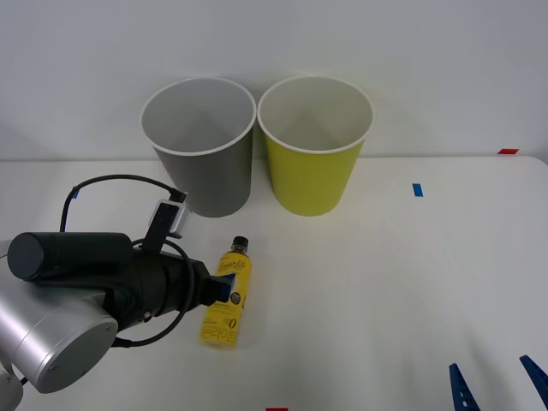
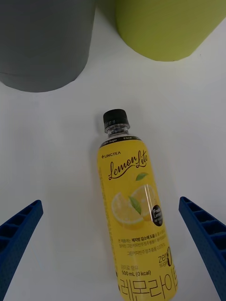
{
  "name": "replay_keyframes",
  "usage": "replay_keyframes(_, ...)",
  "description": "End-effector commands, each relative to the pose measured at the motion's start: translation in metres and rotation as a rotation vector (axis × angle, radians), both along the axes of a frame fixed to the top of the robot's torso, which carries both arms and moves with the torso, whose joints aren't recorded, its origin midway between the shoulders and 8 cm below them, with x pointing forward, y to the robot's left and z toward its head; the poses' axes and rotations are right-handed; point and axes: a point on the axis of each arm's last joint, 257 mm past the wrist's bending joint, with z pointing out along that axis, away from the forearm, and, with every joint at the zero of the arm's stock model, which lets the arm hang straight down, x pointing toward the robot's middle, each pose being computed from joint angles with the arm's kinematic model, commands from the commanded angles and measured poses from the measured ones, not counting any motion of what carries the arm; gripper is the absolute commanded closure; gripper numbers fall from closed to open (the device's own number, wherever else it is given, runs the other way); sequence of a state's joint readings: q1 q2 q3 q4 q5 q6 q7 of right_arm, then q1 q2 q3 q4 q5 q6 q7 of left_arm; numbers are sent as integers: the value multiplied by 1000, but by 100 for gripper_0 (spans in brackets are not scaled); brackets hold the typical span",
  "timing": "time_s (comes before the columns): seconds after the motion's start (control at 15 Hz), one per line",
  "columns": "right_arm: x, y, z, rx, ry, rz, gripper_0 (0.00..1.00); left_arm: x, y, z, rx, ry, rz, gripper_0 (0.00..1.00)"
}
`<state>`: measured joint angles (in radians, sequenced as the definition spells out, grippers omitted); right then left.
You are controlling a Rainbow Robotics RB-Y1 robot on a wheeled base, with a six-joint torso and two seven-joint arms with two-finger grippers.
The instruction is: Put cans in the gray bin and PET bottles in the light green bin.
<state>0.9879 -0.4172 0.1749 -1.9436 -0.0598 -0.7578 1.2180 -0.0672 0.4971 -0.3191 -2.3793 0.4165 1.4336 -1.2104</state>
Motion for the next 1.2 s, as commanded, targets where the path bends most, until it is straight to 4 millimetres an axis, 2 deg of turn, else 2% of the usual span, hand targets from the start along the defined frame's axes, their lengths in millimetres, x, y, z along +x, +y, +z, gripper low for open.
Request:
replay_keyframes(0.07, 0, 0, 0, 0, 0, 0, 0, -1, -8, -1, -8, -11, -2, 0)
replay_keyframes(0.27, 0, 0, 0, 0, 0, 0, 0, -2, -14, -1, -38, -7, 3, 0)
replay_keyframes(0.67, 0, 0, 0, 0, 0, 0, 0, 5, -4, -21, -54, 47, 53, 0)
replay_keyframes(1.2, 0, 0, 0, 0, 0, 0, 0, 10, -19, -24, -19, 104, 19, 0)
